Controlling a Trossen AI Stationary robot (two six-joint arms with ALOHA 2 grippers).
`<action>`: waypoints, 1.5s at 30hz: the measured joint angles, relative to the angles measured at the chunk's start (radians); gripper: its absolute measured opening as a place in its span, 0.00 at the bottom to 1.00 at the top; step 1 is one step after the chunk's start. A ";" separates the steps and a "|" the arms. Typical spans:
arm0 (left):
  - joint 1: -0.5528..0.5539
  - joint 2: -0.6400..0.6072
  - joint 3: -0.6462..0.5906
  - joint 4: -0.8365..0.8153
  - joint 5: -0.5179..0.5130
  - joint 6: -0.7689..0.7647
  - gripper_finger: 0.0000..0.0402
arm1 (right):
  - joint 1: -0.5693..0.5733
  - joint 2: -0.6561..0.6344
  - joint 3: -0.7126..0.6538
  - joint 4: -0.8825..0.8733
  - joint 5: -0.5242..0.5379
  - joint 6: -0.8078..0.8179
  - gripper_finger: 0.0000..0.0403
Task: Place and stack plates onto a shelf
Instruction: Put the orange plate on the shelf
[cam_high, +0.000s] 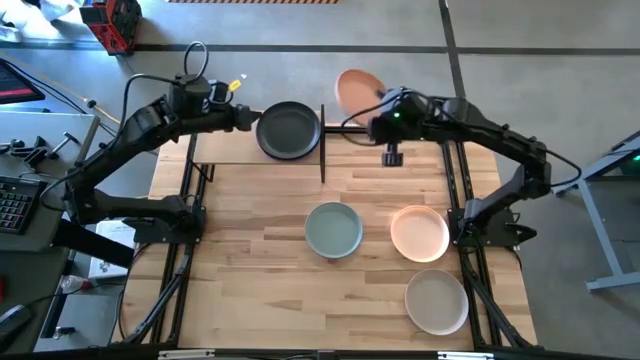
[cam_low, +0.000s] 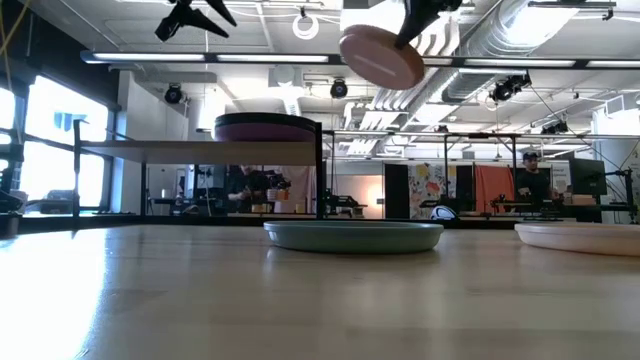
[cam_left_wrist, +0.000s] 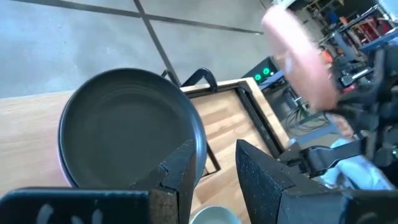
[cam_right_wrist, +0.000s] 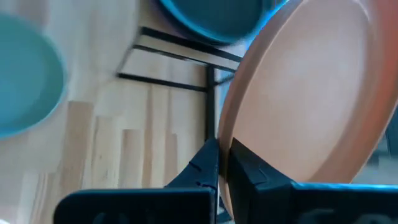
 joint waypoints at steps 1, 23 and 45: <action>0.000 0.000 0.001 0.001 0.000 -0.010 0.26 | 0.007 0.010 0.000 -0.001 -0.016 -0.030 0.00; -0.009 0.172 0.001 -0.006 0.142 -0.068 0.26 | 0.209 0.183 0.000 0.021 -0.056 -0.342 0.00; -0.065 0.222 0.000 -0.067 0.232 -0.076 0.26 | 0.306 0.206 0.000 0.031 -0.056 -0.373 0.00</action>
